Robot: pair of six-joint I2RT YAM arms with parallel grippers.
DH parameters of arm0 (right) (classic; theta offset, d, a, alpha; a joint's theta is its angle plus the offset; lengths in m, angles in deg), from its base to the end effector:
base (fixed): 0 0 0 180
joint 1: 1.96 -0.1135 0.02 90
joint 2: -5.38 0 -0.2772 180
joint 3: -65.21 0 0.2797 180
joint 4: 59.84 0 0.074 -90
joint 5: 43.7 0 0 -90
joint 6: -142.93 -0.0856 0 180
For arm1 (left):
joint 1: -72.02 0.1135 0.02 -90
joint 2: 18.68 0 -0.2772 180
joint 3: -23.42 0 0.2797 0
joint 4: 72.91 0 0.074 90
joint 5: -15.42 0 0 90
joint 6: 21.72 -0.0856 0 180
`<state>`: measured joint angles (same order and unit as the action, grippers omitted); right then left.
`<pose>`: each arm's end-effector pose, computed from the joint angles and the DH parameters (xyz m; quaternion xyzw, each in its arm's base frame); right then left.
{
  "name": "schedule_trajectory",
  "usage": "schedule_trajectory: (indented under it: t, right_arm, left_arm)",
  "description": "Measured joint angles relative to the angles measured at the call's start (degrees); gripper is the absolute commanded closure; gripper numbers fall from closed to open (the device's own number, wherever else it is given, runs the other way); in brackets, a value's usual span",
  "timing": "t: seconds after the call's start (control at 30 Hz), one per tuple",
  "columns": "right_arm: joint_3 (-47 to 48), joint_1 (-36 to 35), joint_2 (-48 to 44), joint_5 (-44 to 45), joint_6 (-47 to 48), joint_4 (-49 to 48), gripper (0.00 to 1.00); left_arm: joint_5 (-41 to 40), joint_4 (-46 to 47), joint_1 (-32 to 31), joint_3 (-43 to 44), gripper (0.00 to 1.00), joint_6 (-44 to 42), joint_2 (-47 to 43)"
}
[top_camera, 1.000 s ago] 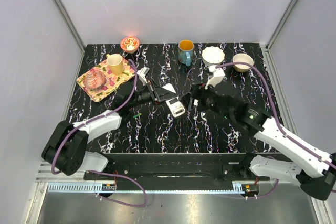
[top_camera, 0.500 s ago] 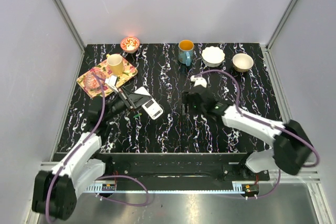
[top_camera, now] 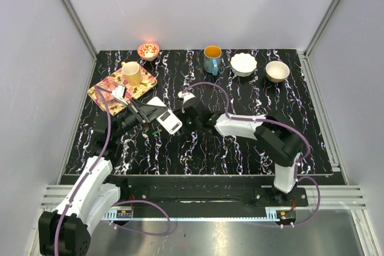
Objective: Load the batteries into the remote control
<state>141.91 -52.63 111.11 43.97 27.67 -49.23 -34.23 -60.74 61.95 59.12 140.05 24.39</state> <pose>0.2905 0.3600 0.1428 -0.2074 0.8807 0.2762 0.3240 0.2203 -0.0954 0.2786 -0.1078 0.6756 -0.6290 0.3692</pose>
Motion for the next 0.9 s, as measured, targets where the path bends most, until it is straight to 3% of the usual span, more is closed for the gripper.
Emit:
schedule_trajectory:
  t: [0.33,0.9]
  right_arm:
    - [8.52,-7.61,10.60,2.67,2.21,-5.05,0.26]
    - [19.54,-10.60,18.97,13.81,10.10,-1.29,0.14]
  left_arm:
    - [0.09,9.51,2.67,4.11,1.00,8.22,4.37]
    - [-0.63,15.76,3.19,9.40,1.00,13.84,7.67]
